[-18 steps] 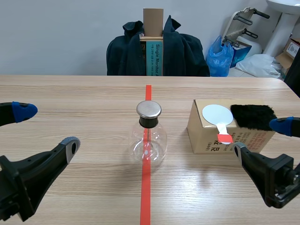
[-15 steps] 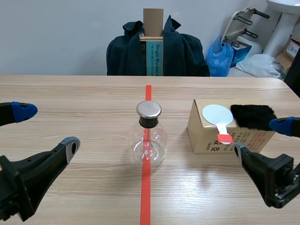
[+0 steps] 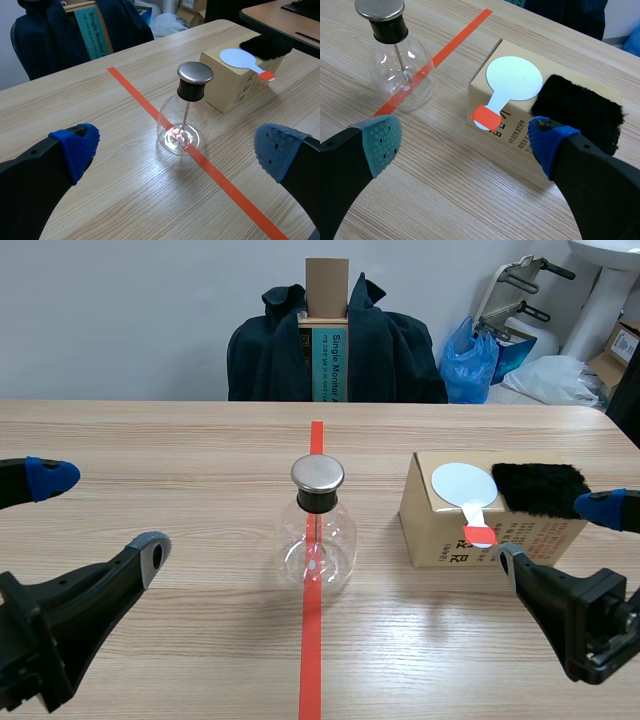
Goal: Do the electroscope experiment.
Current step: 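Pick up the white charging plate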
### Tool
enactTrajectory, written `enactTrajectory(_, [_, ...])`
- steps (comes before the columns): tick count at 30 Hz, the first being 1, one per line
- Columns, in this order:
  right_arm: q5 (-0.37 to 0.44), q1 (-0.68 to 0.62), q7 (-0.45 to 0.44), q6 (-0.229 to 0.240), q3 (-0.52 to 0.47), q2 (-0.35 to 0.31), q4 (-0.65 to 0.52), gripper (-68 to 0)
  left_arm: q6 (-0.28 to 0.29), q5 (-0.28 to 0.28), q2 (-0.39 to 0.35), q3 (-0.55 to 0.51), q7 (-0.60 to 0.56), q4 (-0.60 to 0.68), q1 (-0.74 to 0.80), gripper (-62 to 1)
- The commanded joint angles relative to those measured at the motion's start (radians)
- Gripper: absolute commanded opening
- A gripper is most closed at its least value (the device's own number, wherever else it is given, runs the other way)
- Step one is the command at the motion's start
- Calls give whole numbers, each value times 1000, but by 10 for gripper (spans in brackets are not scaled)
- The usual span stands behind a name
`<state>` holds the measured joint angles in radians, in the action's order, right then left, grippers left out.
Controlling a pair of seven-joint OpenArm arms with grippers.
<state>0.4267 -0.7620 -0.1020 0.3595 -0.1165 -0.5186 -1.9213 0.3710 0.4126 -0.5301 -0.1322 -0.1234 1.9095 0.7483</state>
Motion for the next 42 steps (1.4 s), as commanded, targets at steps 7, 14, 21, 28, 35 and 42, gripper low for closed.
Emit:
enactTrajectory(7, [-68,26,-38,0,-9,-13,-12,-159,5,9,-2,6,-14,16,-3,14])
enactTrajectory(14, [-463,74,-187,0,-9,-13,-13,-158,5,9,-2,6,-14,16,-3,14])
enactTrajectory(21, [-991,75,-346,-134,-8,-5,-13,-91,5,8,-2,6,-14,16,-3,14])
enactTrajectory(28, [-1266,58,-392,-405,-6,26,54,-91,5,8,-2,6,-14,16,-3,14])
enactTrajectory(35, [-1529,82,-479,-746,-6,126,264,-91,5,8,-2,6,-13,16,-3,14])
enactTrajectory(42, [-1652,166,-452,-1010,32,229,426,-91,5,9,-2,6,-14,16,-3,14])
